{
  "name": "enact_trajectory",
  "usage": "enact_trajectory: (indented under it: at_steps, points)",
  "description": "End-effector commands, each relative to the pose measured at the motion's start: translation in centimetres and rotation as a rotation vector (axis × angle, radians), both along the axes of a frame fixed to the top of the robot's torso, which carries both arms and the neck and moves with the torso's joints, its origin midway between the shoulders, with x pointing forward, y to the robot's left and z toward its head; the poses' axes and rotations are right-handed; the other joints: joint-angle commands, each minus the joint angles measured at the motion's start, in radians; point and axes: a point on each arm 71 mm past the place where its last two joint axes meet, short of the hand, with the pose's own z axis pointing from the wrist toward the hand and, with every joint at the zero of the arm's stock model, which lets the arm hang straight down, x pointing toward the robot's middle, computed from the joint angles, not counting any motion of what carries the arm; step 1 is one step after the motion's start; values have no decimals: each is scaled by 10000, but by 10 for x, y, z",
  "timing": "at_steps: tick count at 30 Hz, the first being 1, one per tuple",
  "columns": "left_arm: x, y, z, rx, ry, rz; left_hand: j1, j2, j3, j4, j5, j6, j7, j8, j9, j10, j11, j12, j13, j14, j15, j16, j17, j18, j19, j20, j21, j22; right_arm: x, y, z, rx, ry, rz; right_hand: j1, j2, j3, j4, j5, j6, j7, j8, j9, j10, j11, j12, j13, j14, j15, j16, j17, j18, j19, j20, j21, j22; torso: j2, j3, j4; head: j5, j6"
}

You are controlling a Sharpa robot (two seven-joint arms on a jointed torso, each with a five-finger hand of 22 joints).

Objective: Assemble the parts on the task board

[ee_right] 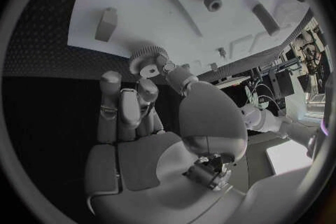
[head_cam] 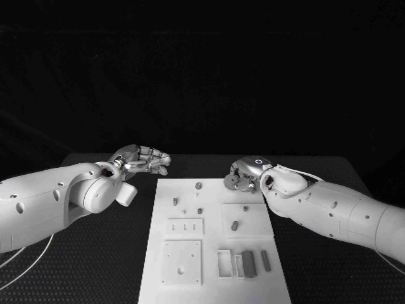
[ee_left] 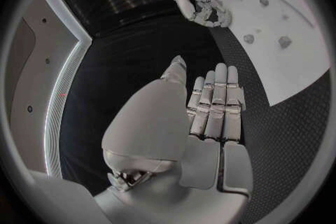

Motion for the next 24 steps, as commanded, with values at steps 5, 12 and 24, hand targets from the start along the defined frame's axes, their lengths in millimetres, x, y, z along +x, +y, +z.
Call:
enact_trajectory:
  at_steps: [5, 12, 24]
  points:
    - [-1, 0, 2, -49, -158, -113, -81, 13, 13, -3, -58, 58, 314, -61, 15, 82, -3, -44, -12, 81, 8, -60, 16, -71, -2, -44, -45, -14, -13, 16, 21, -61, -1512, 613, -141, -146, -27, 85, -30, 298, 154, 36, 11, 95, -66, 35, -85, 91, -54, -83, 2, 481, 157, -24, -54, 126, -15, -5, -24, -8, 81]
    - [-1, 1, 2, -46, -185, -71, -80, 4, 9, -3, -58, 59, 310, -62, 16, 83, -2, -46, -13, 82, 8, -63, 19, -72, -2, -44, -47, -14, -28, 43, 29, -330, -2180, 1285, -211, -390, 41, 255, -30, 361, 128, 23, 11, 185, -93, 6, -205, 179, -79, -130, -33, 481, 246, -58, -90, 93, -33, -15, -31, -14, 155]
    - [-1, 3, 2, -48, -196, -63, -77, -3, 6, -3, -58, 56, 306, -67, 17, 83, -2, -50, -14, 82, 8, -69, 25, -73, -1, -44, -51, -14, -45, 87, 26, -1009, -2741, 2086, -224, -735, 181, 604, -29, 445, 98, 3, 14, 312, -122, -67, -378, 258, -104, -246, -164, 481, 347, -84, -176, 45, -19, -31, -10, -55, 214]
